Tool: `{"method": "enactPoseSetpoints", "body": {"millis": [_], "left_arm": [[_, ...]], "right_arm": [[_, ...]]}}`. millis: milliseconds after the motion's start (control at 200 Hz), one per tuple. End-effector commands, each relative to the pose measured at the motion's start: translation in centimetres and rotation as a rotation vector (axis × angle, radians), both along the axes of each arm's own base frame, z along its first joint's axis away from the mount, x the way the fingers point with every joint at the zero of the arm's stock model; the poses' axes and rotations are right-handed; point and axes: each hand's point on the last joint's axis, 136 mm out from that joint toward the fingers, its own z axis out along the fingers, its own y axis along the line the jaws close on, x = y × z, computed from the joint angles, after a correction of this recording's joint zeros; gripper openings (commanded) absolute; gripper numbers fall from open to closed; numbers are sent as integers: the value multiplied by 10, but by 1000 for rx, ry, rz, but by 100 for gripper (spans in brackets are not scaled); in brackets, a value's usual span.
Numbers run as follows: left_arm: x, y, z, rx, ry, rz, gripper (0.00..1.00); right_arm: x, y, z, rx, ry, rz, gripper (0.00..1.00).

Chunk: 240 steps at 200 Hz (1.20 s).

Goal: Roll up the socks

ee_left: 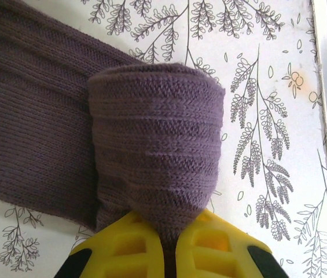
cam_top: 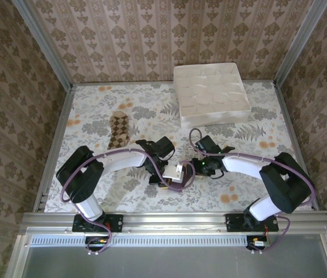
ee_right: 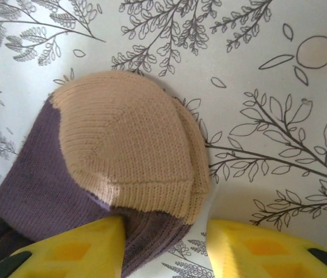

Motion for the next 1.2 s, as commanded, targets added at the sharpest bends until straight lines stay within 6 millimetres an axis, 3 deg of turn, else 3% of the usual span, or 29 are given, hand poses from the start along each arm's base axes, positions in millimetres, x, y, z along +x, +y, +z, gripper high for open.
{"method": "enactPoseSetpoints", "body": {"millis": [0, 115, 220, 635, 890, 1115, 1195], "left_arm": [[-10, 9, -5, 39, 3, 13, 0], [-15, 7, -3, 25, -12, 5, 0], [-18, 6, -1, 6, -33, -5, 0], [-34, -4, 1, -43, -27, -42, 0], [-42, -12, -2, 23, 172, 46, 0], [-37, -25, -10, 52, 298, 192, 0], [-32, -29, -11, 44, 322, 231, 0]], "right_arm": [[13, 25, -13, 48, 10, 42, 33], [15, 35, -23, 59, 56, 72, 12], [20, 42, -26, 62, 66, 99, 0], [33, 61, -30, 70, 97, 201, 0], [39, 63, -34, 85, 94, 222, 0], [42, 65, -17, 118, 27, 269, 0], [44, 61, -7, 109, -24, 275, 11]]}}
